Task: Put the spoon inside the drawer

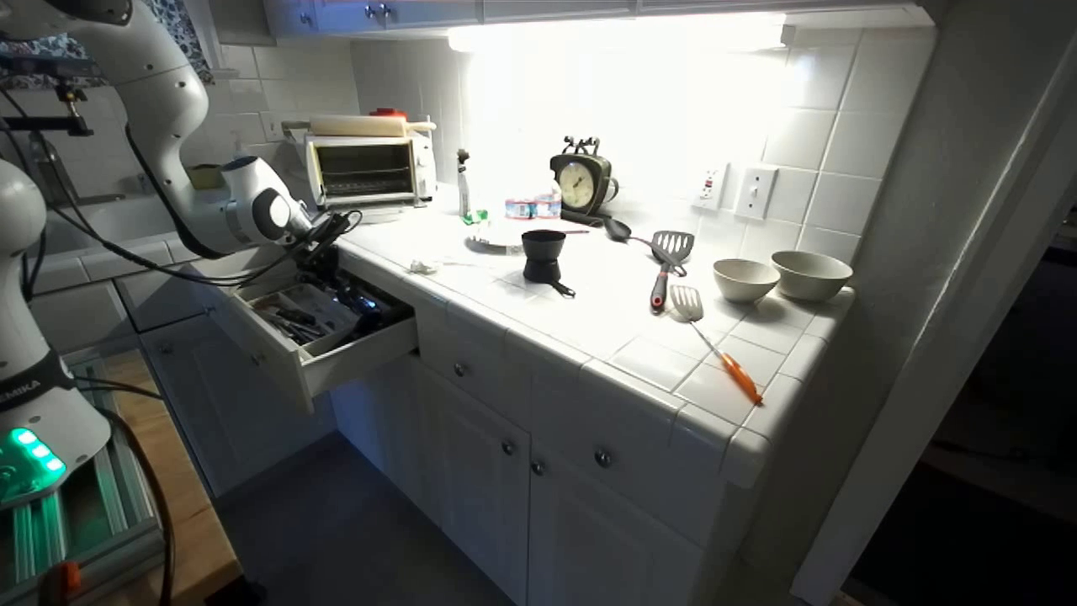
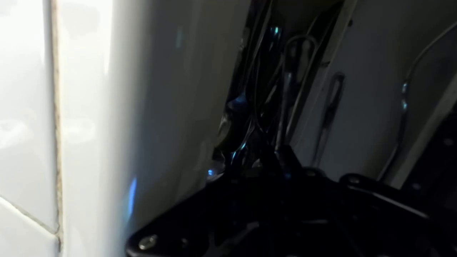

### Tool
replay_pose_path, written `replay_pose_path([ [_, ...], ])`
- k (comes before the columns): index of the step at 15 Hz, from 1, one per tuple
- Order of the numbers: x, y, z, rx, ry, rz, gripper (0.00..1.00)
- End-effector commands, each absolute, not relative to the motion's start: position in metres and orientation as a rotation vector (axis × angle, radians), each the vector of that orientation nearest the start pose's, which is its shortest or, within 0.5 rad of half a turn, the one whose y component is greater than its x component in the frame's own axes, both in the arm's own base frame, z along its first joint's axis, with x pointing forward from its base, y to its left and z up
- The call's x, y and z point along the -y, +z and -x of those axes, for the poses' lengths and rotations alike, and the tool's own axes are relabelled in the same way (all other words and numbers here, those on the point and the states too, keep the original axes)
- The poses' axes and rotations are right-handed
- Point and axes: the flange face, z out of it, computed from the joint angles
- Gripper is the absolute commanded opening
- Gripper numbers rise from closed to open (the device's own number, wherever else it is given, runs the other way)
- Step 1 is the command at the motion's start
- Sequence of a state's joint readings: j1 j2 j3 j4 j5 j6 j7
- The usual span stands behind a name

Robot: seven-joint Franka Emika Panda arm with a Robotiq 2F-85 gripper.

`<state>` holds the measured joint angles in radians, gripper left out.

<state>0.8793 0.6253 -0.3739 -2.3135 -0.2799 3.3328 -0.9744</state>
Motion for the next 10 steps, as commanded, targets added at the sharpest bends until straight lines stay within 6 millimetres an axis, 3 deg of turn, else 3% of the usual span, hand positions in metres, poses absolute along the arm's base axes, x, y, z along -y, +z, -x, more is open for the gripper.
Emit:
replay_pose_path([
  [1,-0.285,0.121,-0.460,-2.239,0.522,-1.650,0.02],
  [10,-0.290,0.108,-0.456,-2.155,0.570,-1.700,0.02],
])
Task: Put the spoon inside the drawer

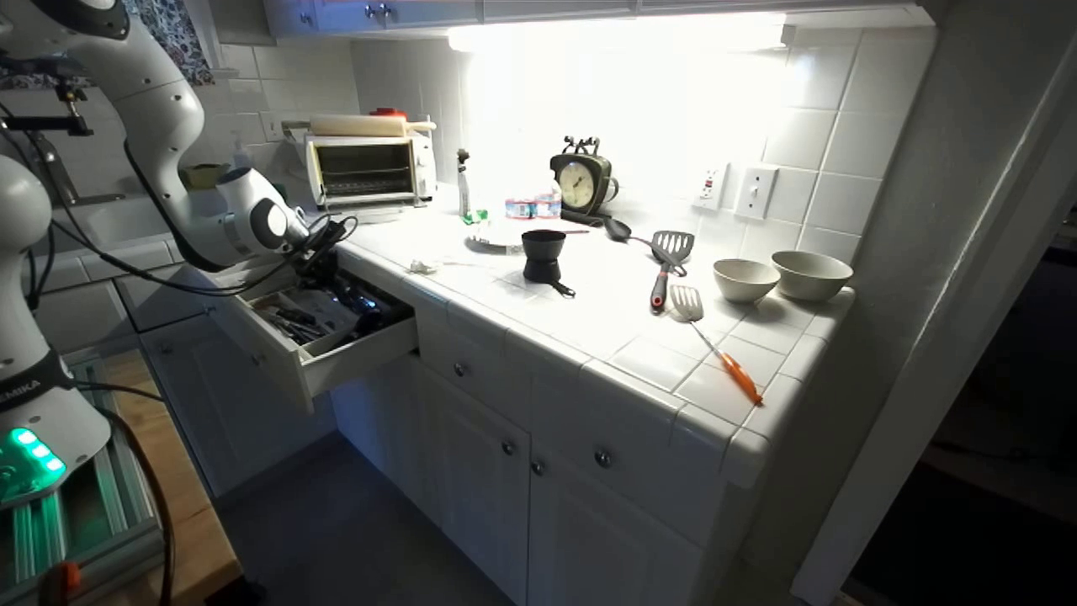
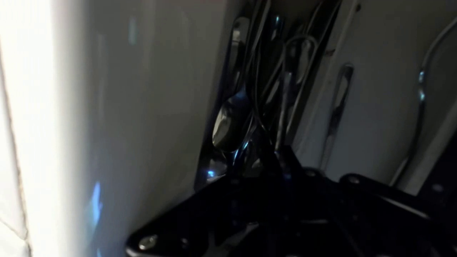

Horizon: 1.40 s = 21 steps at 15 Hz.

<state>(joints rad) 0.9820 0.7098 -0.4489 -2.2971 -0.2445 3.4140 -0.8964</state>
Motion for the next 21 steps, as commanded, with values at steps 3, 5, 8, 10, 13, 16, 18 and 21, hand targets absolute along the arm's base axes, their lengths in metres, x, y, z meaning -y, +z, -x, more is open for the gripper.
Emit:
replay_pose_path([
  [3,-0.291,0.103,-0.454,-2.131,0.578,-1.718,0.02],
  [5,-0.292,0.100,-0.454,-2.117,0.585,-1.719,0.02],
  [8,-0.292,0.096,-0.455,-2.093,0.601,-1.718,0.02],
  [10,-0.293,0.095,-0.454,-2.079,0.613,-1.718,0.02],
  [13,-0.294,0.093,-0.453,-2.068,0.623,-1.712,0.02],
  [16,-0.295,0.090,-0.453,-2.064,0.624,-1.708,0.02],
  [18,-0.295,0.090,-0.454,-2.060,0.623,-1.713,0.02],
  [21,-0.294,0.089,-0.455,-2.058,0.621,-1.718,0.02],
])
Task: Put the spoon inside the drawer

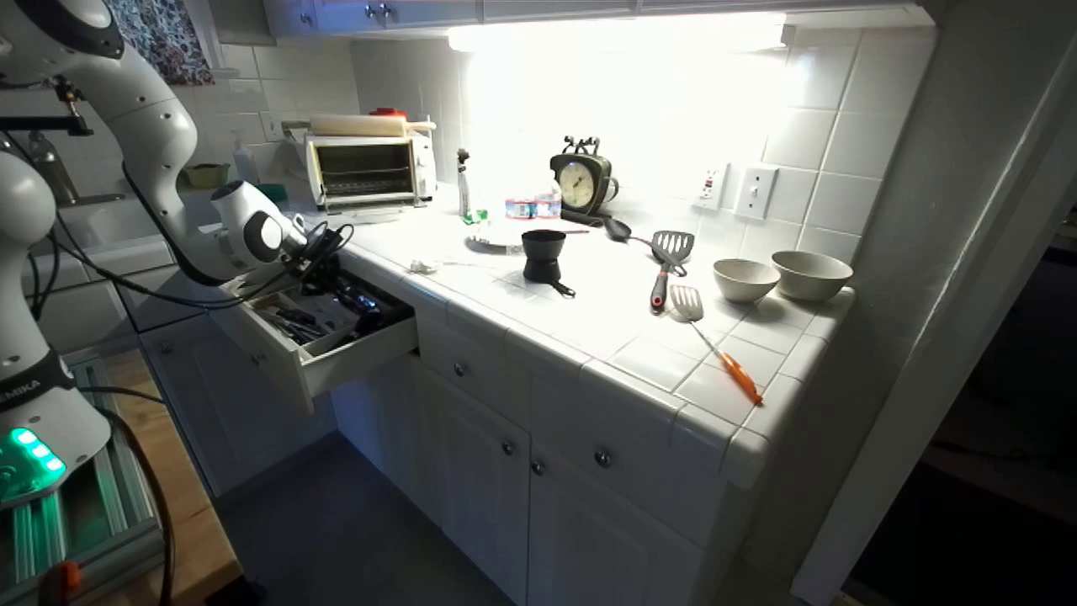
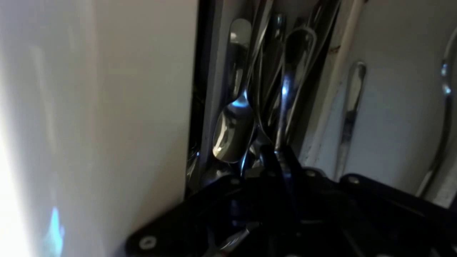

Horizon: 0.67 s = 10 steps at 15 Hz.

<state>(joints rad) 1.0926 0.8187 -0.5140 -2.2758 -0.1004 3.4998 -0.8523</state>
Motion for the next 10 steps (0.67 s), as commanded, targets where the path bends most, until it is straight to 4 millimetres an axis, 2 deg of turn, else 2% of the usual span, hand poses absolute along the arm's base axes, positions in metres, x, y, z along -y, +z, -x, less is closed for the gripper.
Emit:
replay_pose_path([
  [1,-0.2938,0.0889,-0.4553,-2.057,0.620,-1.720,0.02],
  [4,-0.2935,0.0880,-0.4557,-2.063,0.612,-1.719,0.02],
  [5,-0.2933,0.0881,-0.4559,-2.064,0.609,-1.719,0.32],
  [7,-0.2926,0.0874,-0.4559,-2.065,0.605,-1.719,0.39],
  [10,-0.2923,0.0876,-0.4562,-2.062,0.603,-1.724,0.61],
])
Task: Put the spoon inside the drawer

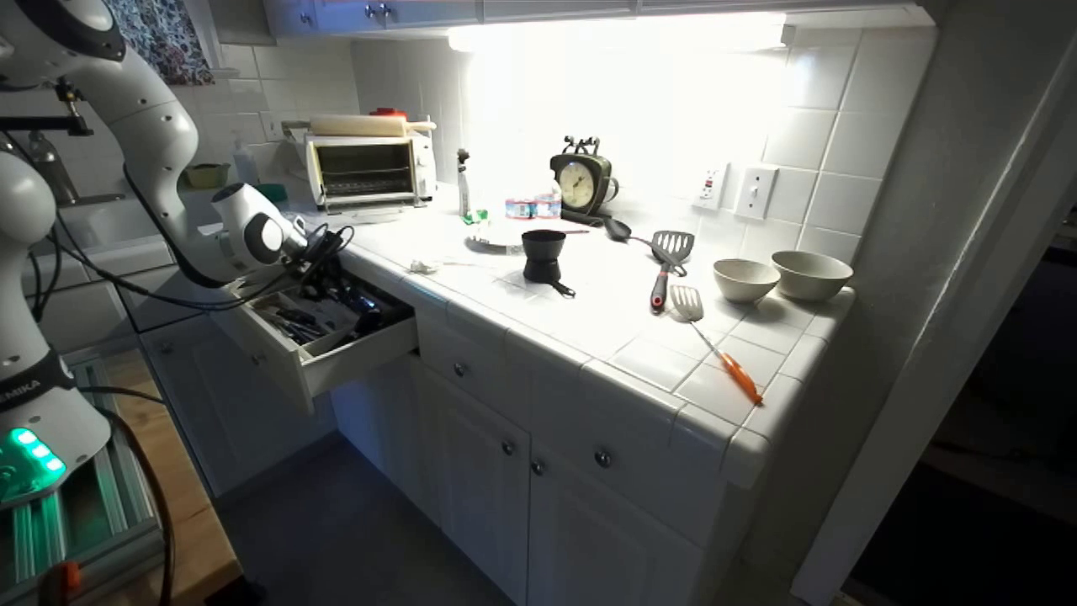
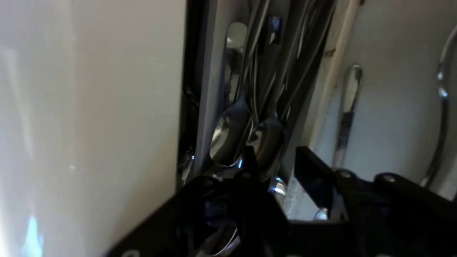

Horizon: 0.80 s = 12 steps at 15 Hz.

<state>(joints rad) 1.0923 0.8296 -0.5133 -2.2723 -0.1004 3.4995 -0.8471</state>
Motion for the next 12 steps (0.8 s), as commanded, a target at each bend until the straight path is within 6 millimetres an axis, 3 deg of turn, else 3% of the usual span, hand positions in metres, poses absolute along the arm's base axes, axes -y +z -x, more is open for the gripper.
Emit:
replay_pose_path([
  [1,-0.292,0.087,-0.456,-2.064,0.600,-1.726,0.66],
  [6,-0.292,0.088,-0.454,-2.060,0.576,-1.772,0.98],
  [12,-0.293,0.104,-0.454,-2.002,0.606,-1.828,1.00],
])
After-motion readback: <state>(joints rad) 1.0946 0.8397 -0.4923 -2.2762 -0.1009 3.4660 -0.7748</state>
